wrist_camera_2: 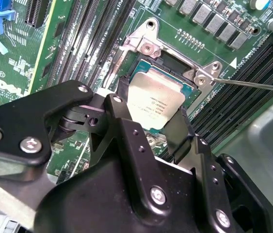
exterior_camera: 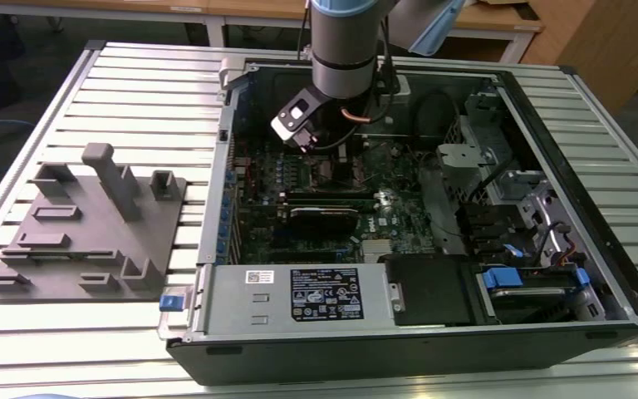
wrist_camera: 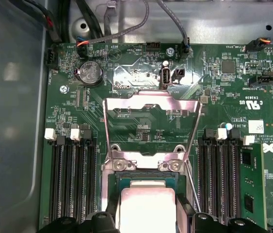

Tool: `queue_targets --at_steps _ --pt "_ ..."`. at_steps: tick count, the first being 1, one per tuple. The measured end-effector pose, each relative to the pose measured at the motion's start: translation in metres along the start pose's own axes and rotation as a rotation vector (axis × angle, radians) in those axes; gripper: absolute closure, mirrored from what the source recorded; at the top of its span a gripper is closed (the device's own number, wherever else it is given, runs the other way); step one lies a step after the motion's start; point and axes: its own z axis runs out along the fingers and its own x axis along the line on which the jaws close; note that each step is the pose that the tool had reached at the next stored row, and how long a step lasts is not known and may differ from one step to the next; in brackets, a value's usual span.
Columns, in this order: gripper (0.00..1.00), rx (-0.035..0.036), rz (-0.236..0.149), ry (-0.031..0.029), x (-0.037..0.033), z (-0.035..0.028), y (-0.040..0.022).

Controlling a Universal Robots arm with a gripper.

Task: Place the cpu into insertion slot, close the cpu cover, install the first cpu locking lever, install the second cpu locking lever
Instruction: 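Place the cpu into insertion slot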

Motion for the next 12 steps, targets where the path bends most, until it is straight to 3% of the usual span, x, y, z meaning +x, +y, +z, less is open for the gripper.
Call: queue_targets --at_steps 12 --pt "0.46 0.0001 0.0 -0.0001 -0.0001 0.0018 0.0007"
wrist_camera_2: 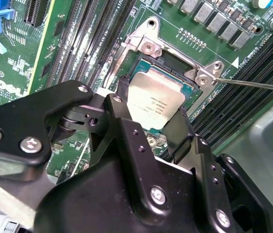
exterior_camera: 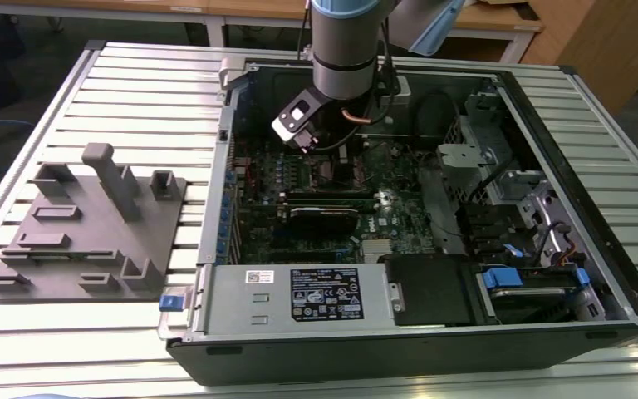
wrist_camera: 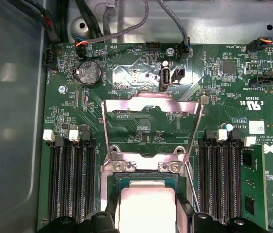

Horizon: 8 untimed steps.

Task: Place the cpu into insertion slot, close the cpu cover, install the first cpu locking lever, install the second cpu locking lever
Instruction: 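Place the cpu into insertion slot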

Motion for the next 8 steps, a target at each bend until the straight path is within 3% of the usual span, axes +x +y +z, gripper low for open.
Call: queue_targets --at_steps 8 --pt "0.46 -0.0001 0.0 0.0002 0.0 0.0003 0.0"
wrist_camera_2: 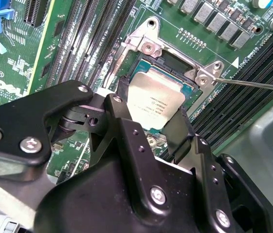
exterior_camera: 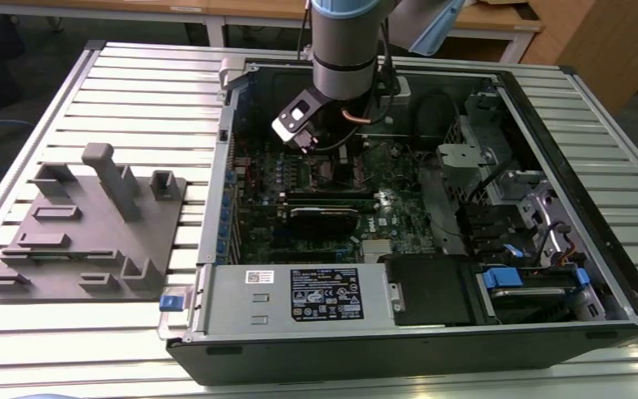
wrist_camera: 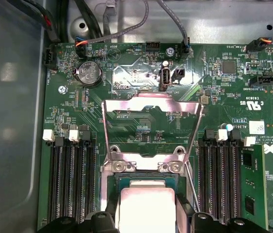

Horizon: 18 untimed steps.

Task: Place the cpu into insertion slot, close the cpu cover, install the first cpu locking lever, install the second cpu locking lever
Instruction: 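Place the cpu into insertion slot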

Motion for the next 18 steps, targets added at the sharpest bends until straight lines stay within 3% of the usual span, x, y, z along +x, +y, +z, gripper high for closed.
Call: queue_targets --at_steps 18 --pt "0.46 -0.0013 0.0 0.0002 0.0 -0.0002 0.0"
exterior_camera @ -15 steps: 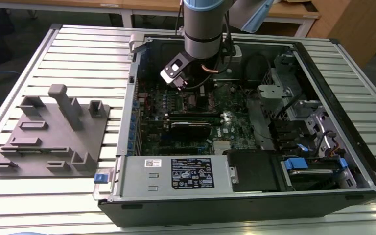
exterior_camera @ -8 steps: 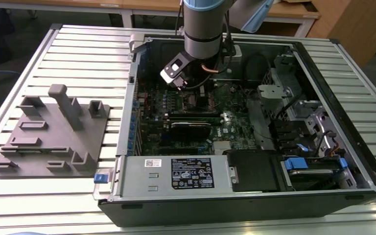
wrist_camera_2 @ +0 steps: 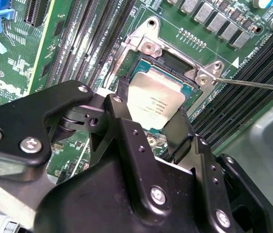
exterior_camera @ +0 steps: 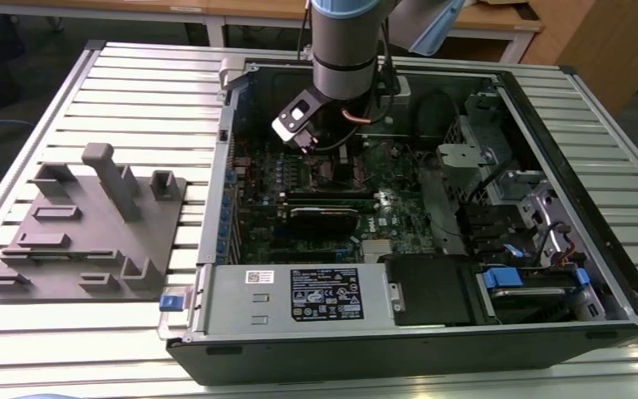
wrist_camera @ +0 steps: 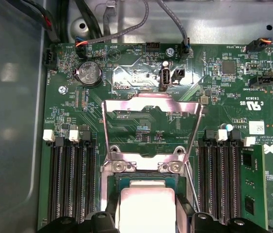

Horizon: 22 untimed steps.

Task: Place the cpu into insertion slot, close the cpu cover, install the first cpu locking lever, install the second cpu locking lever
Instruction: 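Place the cpu into insertion slot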

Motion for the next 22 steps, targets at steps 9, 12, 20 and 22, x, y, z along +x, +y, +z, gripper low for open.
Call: queue_targets --at_steps 9,12,20,22 --pt "0.46 -0.002 0.0 0.0001 0.0 0.0027 -0.0002" --pt "0.46 -0.0021 0.0 0.0002 0.0 0.0027 -0.0002" --pt "0.4 -0.003 0.0 0.0018 0.0002 0.0034 0.0" --pt "0.4 -0.0021 0.0 0.0004 0.0 0.0029 -0.0002"
